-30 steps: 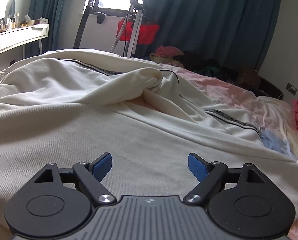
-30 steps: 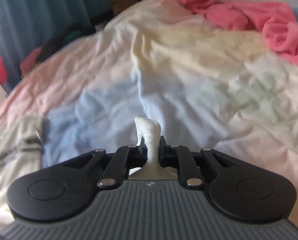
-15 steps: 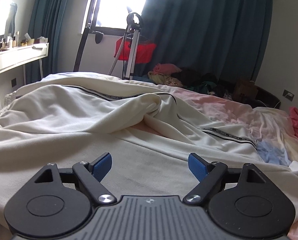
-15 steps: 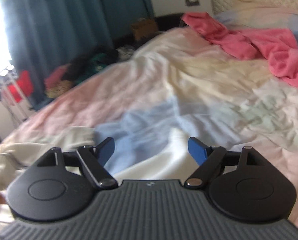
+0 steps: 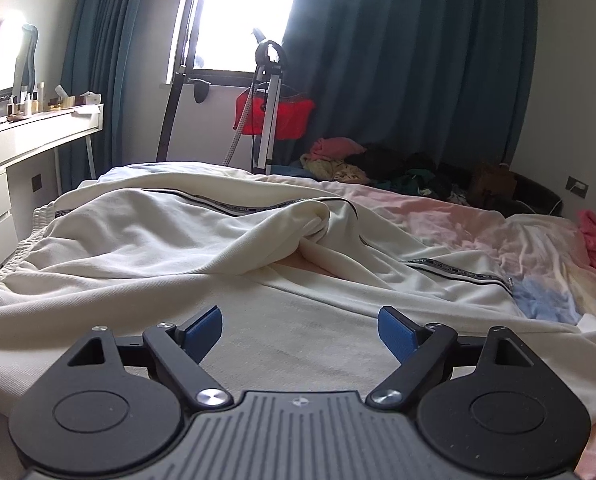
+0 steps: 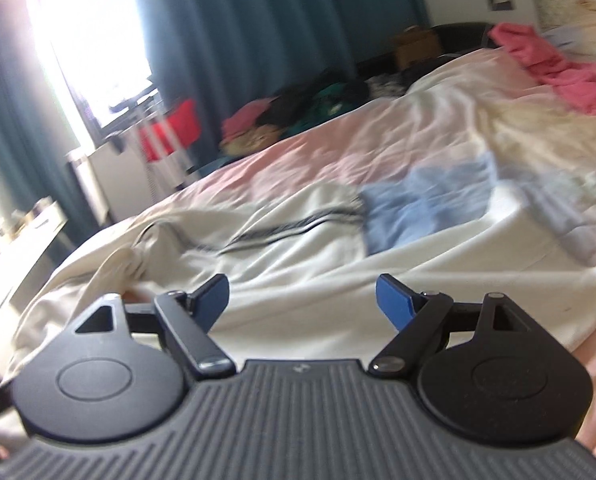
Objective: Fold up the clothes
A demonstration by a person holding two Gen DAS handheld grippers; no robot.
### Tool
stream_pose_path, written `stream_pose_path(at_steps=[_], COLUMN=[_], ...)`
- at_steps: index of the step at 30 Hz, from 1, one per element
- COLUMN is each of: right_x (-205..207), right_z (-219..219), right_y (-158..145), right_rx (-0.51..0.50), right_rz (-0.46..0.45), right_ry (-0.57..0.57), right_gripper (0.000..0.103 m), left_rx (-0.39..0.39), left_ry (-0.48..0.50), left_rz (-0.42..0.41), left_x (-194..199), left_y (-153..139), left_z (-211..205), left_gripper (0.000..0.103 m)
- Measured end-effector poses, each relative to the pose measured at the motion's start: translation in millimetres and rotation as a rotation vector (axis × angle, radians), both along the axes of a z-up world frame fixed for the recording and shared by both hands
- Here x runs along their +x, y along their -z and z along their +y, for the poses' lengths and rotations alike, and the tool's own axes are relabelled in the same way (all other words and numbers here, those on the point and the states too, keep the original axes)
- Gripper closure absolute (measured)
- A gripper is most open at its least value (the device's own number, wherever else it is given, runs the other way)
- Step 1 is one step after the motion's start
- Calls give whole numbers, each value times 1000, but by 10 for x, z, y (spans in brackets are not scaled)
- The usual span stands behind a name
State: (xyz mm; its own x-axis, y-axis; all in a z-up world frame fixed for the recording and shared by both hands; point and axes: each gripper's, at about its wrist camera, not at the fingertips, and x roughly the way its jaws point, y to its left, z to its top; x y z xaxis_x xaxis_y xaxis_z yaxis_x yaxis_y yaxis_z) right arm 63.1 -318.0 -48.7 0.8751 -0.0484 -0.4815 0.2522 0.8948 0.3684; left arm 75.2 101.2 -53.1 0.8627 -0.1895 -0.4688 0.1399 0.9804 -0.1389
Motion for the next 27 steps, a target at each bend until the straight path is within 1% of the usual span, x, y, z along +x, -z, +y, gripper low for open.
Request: stream_pose_path(at_steps=[3, 5, 6, 8, 10, 11, 12, 15, 18, 19, 23, 25, 27], right_x=[9, 38, 61, 122, 240, 329, 421, 727, 1010, 1104, 1470, 1582, 1601], right_z=[122, 162, 147, 99, 11, -37, -85, -252, -458, -521, -688, -758, -801], right_y=[15, 61, 86, 128, 169, 196, 224, 310, 418, 453, 591, 710, 845], right_rx=[5, 24, 49, 125, 227, 272, 314, 403, 454, 462, 386, 400, 434], right_rz=[4, 16, 22, 25, 26, 29, 34, 66, 86, 94, 129, 154, 216], right_ry=[-40, -50, -52, -64, -76, -76, -75, -49, -9, 3, 31, 37, 75], right_gripper=[21, 21, 21, 21, 21, 25, 26, 27, 27, 27, 27, 28, 29], left_rx=[-20, -9, 1, 9, 5, 3, 2, 8, 0, -3, -5, -3, -3], left_ry=[8, 10, 11, 16, 23, 29, 35, 58, 87, 93, 98, 99, 102], left_rz=[11, 14, 14, 21, 33, 39, 44, 51, 70, 77, 114, 129, 139], left_x=[6, 10, 11, 14, 21, 22, 23, 29, 57, 71, 183, 243, 290], left_y=[-1, 10, 19, 40, 64, 78, 90, 115, 158, 179, 295, 345, 383], left_z=[7, -13, -27, -50, -64, -76, -87, -123, -151, -159, -200, -222, -251], left_gripper=[16, 16, 16, 16, 16, 16, 16, 16, 16, 16, 16, 16, 16])
